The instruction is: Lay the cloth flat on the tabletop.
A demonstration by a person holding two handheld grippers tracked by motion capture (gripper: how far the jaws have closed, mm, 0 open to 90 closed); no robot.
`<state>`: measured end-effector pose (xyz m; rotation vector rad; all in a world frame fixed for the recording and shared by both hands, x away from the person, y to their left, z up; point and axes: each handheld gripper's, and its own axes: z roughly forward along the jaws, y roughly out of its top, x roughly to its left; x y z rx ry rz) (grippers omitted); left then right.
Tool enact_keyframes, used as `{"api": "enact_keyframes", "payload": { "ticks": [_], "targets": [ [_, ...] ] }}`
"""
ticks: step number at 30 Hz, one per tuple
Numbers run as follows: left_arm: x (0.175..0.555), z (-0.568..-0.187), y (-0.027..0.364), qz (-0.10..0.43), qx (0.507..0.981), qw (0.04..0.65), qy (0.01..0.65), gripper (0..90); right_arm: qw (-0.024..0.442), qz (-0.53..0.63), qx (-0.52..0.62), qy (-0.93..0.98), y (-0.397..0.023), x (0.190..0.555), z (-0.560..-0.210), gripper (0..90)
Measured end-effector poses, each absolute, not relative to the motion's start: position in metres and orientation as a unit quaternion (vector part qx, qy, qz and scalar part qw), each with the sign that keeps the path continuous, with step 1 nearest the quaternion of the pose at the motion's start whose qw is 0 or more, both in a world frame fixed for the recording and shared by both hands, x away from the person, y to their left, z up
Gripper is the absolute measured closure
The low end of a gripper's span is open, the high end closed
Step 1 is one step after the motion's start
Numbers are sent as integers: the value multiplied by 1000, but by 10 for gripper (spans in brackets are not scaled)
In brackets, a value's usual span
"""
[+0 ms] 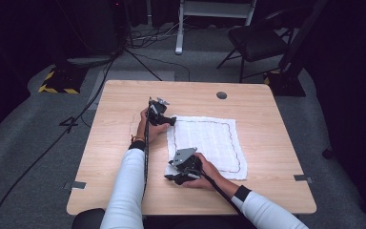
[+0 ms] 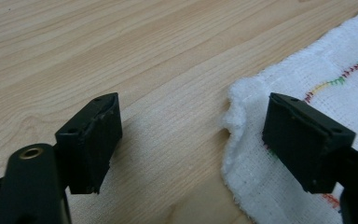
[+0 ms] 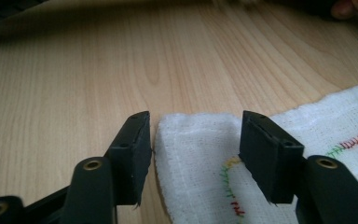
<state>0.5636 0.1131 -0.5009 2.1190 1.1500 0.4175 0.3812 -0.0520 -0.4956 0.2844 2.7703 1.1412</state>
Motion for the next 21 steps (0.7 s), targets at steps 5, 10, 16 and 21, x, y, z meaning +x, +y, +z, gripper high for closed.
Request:
{"api": "enact_keyframes", "payload": {
  "ticks": [5,10,16,21],
  "targets": [
    [562,-495,111,141,827,344,423,539,81,364,128,919,-52,386,-492,709],
    [560,-495,110,118,834,353,408,813,88,362,142,917,-54,388,-492,829],
    [556,-492,111,128,843,341,395,855,95,359,130,919,-55,385,-491,846],
    [553,-489,116,130,844,340,394,863,99,362,123,919,-55,383,-488,850]
  ]
}}
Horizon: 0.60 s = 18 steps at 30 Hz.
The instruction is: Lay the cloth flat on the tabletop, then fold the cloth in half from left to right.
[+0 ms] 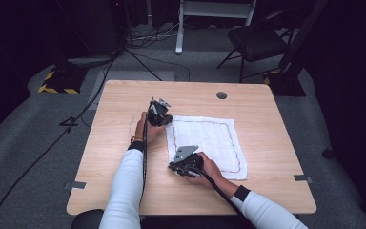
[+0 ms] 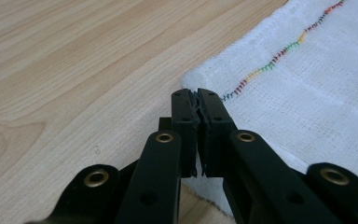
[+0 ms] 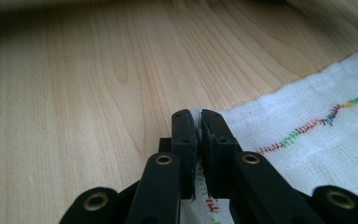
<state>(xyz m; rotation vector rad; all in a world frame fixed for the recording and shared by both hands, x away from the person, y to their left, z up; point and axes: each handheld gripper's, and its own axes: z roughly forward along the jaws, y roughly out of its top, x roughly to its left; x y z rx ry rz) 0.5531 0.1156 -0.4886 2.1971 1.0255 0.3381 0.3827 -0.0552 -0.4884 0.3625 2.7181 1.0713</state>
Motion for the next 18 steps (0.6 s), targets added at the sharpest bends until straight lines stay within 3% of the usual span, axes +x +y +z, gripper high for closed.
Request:
{"api": "enact_keyframes", "payload": {
  "ticks": [18],
  "targets": [
    [540,-465,144,154,841,346,385,869,117,389,92,909,-45,371,-468,854]
  ]
}}
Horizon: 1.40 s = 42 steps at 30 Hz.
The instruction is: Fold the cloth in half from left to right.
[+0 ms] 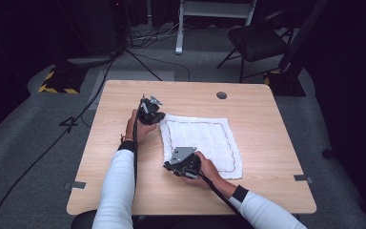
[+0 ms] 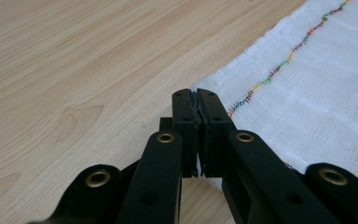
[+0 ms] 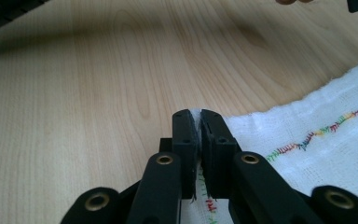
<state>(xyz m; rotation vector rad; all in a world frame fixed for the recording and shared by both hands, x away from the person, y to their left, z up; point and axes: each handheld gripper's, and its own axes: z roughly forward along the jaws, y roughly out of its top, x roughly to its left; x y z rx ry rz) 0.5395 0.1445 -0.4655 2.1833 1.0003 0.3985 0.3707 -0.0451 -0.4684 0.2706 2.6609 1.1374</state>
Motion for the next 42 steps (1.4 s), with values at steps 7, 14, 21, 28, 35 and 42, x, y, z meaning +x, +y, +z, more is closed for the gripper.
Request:
{"api": "enact_keyframes", "payload": {
  "ticks": [7,14,21,28,35,42],
  "targets": [
    [529,-455,151,164,838,352,383,870,120,400,85,905,-45,364,-461,854],
    [519,-443,158,177,836,354,379,870,126,406,73,902,-41,356,-455,854],
    [517,-432,157,186,838,351,373,870,131,415,66,898,-37,353,-443,855],
    [518,-427,147,191,835,361,369,871,139,423,78,892,-50,354,-434,855],
    [521,-422,129,187,833,374,362,872,147,424,86,890,-69,354,-429,856],
    [525,-423,102,179,840,379,345,872,154,425,102,886,-94,355,-427,856]
  ]
}}
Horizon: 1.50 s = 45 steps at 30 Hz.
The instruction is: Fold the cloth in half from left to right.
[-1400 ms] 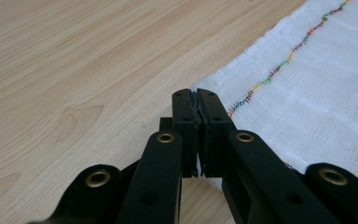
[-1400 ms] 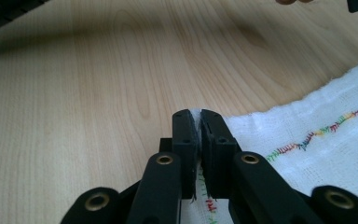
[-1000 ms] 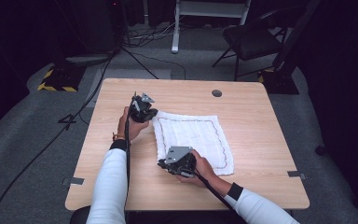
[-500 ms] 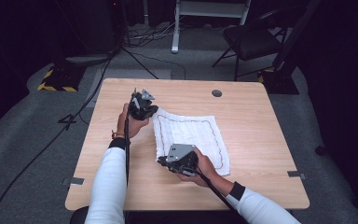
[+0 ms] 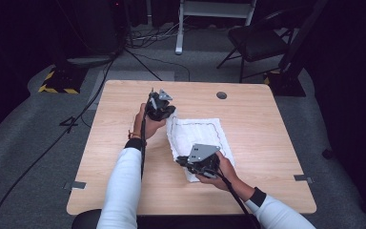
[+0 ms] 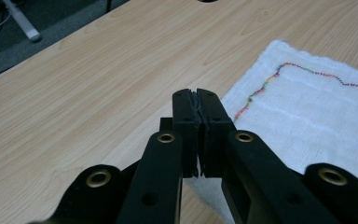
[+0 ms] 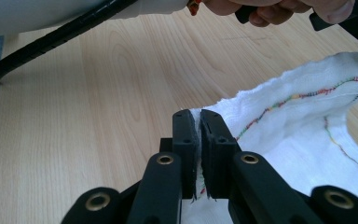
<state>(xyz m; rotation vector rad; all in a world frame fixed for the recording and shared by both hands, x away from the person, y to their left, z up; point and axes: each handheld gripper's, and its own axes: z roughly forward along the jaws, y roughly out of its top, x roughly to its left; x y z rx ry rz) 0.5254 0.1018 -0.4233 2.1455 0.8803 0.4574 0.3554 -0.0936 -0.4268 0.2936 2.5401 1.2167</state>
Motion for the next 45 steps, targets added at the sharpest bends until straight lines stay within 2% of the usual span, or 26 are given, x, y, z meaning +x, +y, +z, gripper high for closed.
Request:
{"api": "enact_keyframes", "payload": {
  "ticks": [28,45],
  "targets": [
    [536,-428,20,185,847,393,306,871,185,410,185,874,-190,358,-432,856],
    [542,-437,-16,179,859,387,285,871,194,383,214,877,-224,354,-443,856]
  ]
}}
